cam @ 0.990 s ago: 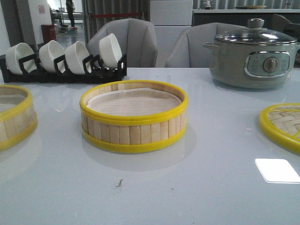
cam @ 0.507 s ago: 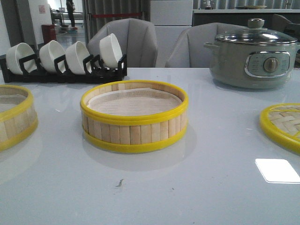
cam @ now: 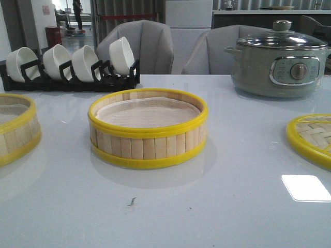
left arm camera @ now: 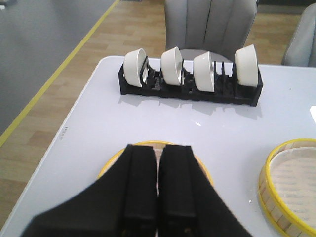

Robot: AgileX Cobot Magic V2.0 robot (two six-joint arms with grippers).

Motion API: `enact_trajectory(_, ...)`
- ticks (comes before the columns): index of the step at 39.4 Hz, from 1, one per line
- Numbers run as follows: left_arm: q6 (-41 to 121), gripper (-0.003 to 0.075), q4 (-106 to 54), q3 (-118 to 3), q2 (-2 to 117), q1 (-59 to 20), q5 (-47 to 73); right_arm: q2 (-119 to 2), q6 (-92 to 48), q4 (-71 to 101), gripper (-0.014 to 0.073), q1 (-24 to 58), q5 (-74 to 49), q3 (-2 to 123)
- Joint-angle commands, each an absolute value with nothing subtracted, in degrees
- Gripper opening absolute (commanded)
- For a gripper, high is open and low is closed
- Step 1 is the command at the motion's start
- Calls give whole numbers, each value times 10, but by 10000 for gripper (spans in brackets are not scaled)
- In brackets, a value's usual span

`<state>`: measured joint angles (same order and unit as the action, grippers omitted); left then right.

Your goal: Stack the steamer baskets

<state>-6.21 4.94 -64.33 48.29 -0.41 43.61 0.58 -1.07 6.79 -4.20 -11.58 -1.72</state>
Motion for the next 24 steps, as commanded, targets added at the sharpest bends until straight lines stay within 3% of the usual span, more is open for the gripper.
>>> enact_trajectory(1, -54, 97, 50, -693, 526, -6, 426, 18, -13, 63, 76, -41, -69, -9)
enact_trajectory(24, -51, 97, 46, -693, 563, -6, 472, 18, -13, 63, 76, -41, -69, -9)
